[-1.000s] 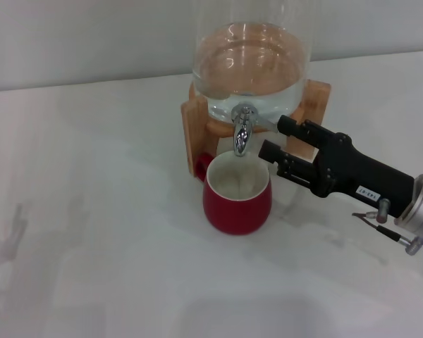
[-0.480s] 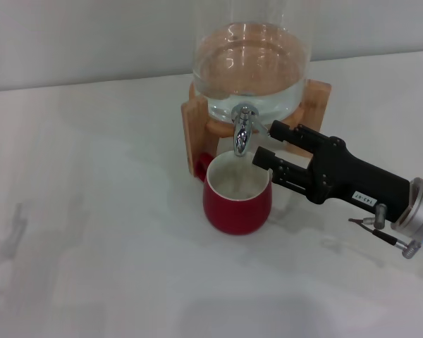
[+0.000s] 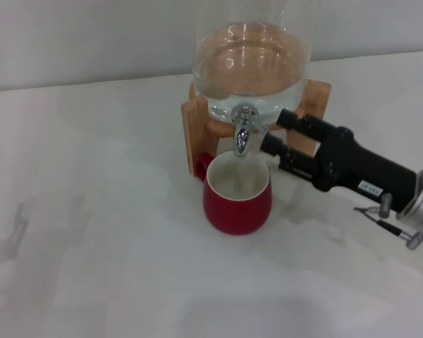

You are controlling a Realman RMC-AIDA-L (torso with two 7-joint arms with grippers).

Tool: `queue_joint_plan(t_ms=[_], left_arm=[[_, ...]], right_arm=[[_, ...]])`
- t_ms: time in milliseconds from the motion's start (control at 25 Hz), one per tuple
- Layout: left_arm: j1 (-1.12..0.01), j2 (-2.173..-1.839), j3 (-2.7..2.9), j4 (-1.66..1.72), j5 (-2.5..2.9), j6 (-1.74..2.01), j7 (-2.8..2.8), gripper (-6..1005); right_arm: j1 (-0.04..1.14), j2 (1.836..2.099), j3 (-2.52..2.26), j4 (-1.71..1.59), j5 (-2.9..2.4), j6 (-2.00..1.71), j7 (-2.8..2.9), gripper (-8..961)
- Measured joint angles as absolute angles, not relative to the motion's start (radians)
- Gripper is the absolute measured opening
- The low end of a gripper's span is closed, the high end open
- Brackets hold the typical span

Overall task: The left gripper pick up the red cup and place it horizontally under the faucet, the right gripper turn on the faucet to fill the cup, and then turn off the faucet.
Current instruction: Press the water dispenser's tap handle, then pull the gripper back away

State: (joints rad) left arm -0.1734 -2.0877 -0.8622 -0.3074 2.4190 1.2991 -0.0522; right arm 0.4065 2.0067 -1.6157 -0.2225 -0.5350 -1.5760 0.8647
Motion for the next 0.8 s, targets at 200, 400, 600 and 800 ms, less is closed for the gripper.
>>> queue_joint_plan(t_ms=[200, 400, 600, 800], left_arm=[[-0.174, -2.088, -0.862, -0.307, 2.419, 1.299, -0.052, 880], [-0.18, -2.088, -0.862, -0.306, 2.418, 1.294, -0.052, 880], [-0.182, -2.088, -0.862, -0.305, 2.419, 1.291, -0.052, 880], [-0.183, -2.088, -0.861, -0.305, 2.419, 1.283, -0.052, 880]], right_arm=[[0.406, 2.003, -1.589, -0.222, -0.535, -1.611, 0.864, 691], [0.404, 2.007, -1.608, -0.222, -0.545, -1.655, 0.867, 692], [0.404, 2.012, -1.651, -0.222, -0.552, -1.67, 0.868, 692], [0.413, 2.016, -1.698, -0.222, -0.553, -1.659, 0.871, 692]])
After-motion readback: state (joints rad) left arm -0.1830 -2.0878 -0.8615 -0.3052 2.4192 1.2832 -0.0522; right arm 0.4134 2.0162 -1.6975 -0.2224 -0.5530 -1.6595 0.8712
